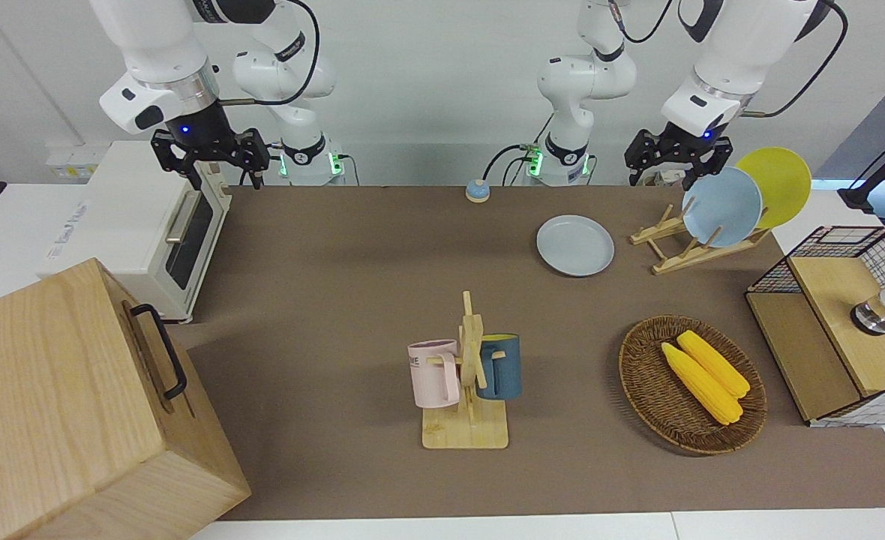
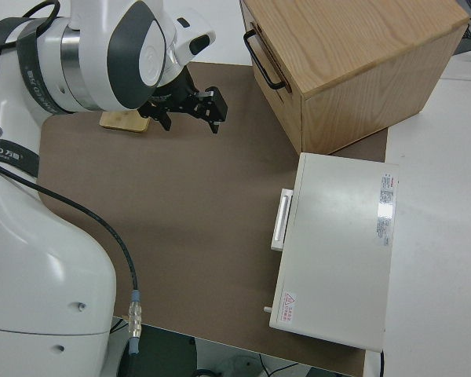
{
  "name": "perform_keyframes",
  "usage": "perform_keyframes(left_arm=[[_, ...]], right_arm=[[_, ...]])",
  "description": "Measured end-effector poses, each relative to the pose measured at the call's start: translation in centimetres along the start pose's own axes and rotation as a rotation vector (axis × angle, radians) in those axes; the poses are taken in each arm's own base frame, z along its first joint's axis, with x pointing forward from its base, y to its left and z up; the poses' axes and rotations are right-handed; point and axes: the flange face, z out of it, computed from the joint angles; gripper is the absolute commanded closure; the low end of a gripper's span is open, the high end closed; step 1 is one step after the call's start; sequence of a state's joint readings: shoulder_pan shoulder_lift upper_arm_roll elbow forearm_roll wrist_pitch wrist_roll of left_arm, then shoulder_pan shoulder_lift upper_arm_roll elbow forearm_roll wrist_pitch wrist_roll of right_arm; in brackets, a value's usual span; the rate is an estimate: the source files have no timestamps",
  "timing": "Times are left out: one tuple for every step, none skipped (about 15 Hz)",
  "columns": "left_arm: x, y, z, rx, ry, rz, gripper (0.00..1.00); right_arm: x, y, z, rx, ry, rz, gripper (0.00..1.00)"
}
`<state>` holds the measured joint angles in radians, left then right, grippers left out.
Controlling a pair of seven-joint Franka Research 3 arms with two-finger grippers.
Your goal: Pick gray plate from low plate rack and place it on table with left arm
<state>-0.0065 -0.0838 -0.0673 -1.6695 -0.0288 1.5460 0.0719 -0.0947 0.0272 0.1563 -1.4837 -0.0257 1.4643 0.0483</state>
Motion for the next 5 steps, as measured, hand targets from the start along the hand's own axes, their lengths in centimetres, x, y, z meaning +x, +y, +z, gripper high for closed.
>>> perform_keyframes(left_arm=[[0.1,0.01,0.14,-0.002,-0.002,0.001,0.0],[0.15,-0.03,0.23,-0.003,-0.004,0.001,0.0],[0.16,-0.09,0.24,-0.003,-0.004,0.0,0.0],[0.15,-0.11,0.25,-0.003,-0.004,-0.001,0.0],[0.15,-0.1,0.25,-0.003,-0.004,0.0,0.0]], right_arm=[[0.0,0.0,0.0,0.0,0.0,0.0,0.017],[0.0,0.0,0.0,0.0,0.0,0.0,0.017],[0.0,0.0,0.0,0.0,0.0,0.0,0.017],[0.0,0.0,0.0,0.0,0.0,0.0,0.017],[0.0,0.0,0.0,0.0,0.0,0.0,0.017]])
